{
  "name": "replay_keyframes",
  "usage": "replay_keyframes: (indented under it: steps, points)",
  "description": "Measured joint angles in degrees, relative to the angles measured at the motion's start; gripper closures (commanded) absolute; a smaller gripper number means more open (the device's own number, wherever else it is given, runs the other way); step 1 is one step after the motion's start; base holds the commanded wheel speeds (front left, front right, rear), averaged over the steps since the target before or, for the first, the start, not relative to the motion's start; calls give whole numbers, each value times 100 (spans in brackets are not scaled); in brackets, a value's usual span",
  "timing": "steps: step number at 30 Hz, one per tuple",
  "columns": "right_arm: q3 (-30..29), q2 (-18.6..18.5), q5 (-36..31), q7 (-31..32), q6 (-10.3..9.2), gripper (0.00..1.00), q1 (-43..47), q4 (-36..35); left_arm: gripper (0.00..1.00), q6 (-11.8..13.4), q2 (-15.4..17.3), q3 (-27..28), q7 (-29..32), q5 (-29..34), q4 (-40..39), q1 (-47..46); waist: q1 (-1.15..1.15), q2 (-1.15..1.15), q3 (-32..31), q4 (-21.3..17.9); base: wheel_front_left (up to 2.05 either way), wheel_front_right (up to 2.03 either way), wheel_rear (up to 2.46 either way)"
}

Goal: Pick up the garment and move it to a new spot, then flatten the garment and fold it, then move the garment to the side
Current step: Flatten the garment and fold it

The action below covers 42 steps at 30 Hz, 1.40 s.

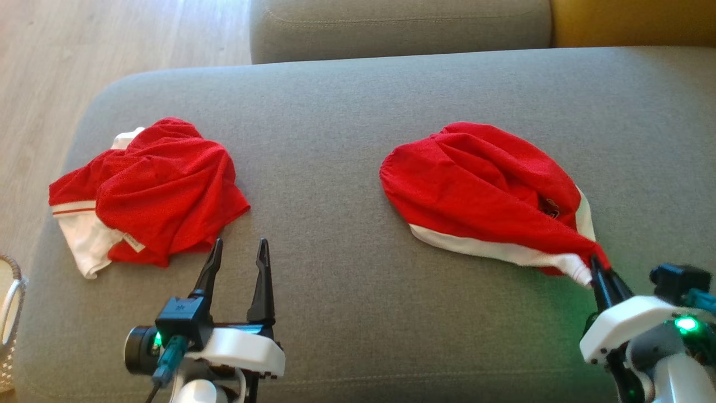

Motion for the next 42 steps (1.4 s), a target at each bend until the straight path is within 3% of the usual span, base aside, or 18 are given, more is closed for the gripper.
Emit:
replay_keyframes:
  steps: [8, 14, 23, 29, 35, 42]
  points:
    - [23, 8, -456, -257, 0, 0, -255, 345, 0, -1, 0, 0, 0, 1, 21, -1, 0, 0, -38, -170, 0, 0, 0]
    - [242, 7, -586, -720, 0, 0, -349, -124, 0, 0, 0, -8, 0, 1, 26, -2, 0, 0, -82, -282, 0, 0, 0]
    - [1110, 5, -370, -1203, 0, 0, -75, -749, 0, 2, 0, -94, 0, 0, 25, -2, 0, 0, -90, -356, 0, 0, 0]
    - [1281, 2, -385, -1243, 0, 0, 113, -797, 0, 1, 0, -136, 0, 0, 25, -25, 1, 0, -18, -233, 0, 0, 0]
    - [1831, -2, -396, -1184, 0, 0, -92, -800, 0, 1, 0, -230, 0, -10, 27, -57, 1, 0, 91, 8, 0, 0, 0]
    - [2296, -14, -430, -1058, 0, 0, -561, -208, 0, 16, 0, -402, 0, -52, 32, -242, 1, 0, 278, 368, 0, 0, 0]
